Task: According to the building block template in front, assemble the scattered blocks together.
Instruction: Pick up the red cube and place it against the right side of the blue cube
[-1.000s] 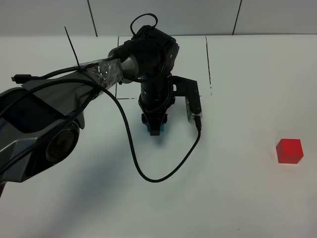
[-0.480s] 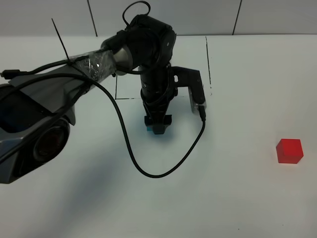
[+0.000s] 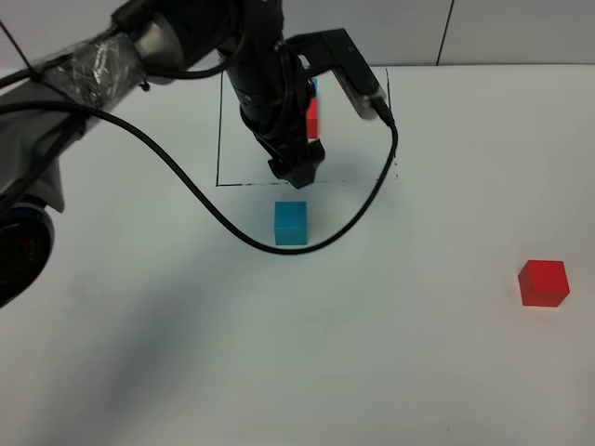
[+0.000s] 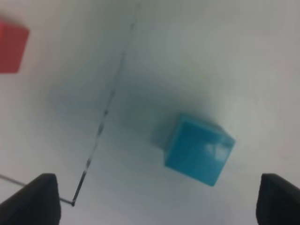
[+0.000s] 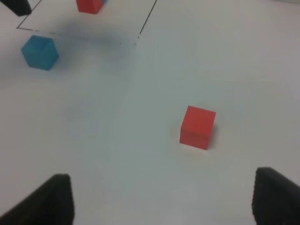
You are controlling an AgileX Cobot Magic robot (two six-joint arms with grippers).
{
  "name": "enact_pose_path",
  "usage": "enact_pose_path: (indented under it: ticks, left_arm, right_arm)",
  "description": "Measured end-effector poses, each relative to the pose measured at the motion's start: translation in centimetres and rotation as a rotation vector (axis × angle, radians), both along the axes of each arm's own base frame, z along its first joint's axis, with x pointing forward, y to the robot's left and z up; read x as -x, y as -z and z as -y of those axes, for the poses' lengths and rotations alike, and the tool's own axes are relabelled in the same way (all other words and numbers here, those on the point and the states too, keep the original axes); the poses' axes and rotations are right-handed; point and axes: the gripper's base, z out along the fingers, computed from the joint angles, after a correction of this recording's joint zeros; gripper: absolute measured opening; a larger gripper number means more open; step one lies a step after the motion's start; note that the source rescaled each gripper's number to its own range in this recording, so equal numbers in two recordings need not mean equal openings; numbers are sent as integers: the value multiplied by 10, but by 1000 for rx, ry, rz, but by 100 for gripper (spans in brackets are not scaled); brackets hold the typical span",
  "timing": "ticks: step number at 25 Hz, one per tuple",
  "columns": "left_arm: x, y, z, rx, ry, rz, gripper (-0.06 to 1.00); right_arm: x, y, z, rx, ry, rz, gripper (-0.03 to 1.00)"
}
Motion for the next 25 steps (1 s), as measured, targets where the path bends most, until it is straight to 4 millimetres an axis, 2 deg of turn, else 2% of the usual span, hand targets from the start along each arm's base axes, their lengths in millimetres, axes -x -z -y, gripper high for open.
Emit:
enact_pose_path:
  ticks: [5,10,12,15,19,22,25]
  left_arm:
    - [-21,-22,-49,56,-278,3,100]
    - [-39,-29,-109,70,-519,-33,100]
    - [-40,-30,-130,74,-576,-47,100]
    - [-34,-31,-153,64,-629,-67,100]
    - [-16,-31,-179,49,-684,-91,100]
    - [5,-36,-196,25,-715,-91,100]
    - [31,-49,-209,8,-752,-40,100]
  right_arm:
    - [0,0,0,0,0,0,58]
    - [0,0,0,1,-1,0,58]
    - [0,0,0,1,-1,0,58]
    - [0,0,0,0,0,0,58]
    - [0,0,0,0,0,0,58]
    - [0,0,0,-1,-1,0,58]
    - [0,0,0,-1,-1,0,58]
